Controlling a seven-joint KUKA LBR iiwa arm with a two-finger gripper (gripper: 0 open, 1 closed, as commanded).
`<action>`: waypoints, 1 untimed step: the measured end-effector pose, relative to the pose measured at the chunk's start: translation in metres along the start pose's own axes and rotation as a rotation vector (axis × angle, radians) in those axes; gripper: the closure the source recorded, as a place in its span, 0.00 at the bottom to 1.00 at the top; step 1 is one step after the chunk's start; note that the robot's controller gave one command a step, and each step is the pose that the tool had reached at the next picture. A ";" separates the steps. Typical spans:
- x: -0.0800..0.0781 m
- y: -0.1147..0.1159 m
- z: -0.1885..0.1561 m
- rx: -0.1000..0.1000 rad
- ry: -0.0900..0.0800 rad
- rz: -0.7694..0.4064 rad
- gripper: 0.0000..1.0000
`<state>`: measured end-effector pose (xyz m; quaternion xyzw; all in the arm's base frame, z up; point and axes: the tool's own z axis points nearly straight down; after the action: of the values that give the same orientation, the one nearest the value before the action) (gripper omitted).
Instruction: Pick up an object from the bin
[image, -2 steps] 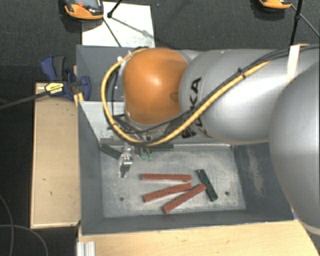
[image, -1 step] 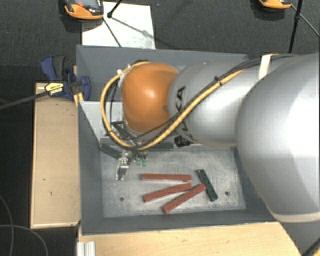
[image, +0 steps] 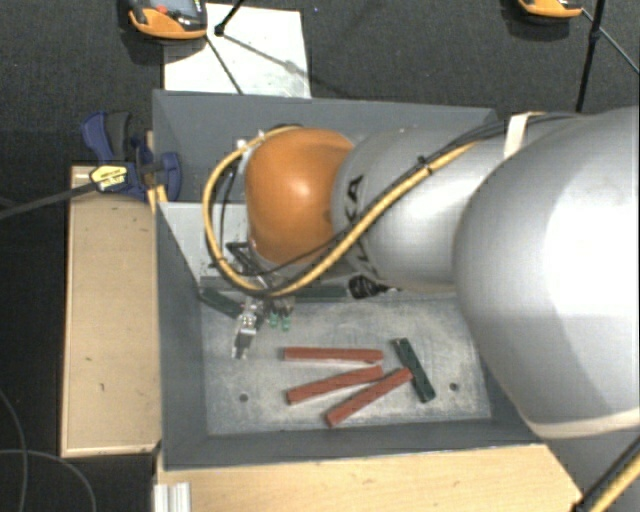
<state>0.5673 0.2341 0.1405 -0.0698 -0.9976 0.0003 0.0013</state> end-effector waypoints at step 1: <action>-0.020 0.022 0.010 -0.003 -0.005 0.073 0.00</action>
Offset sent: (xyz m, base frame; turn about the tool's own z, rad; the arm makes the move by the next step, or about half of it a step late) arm 0.0158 0.0170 -0.0705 0.2013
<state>0.5897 0.2529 0.1303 -0.1060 -0.9944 -0.0011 -0.0011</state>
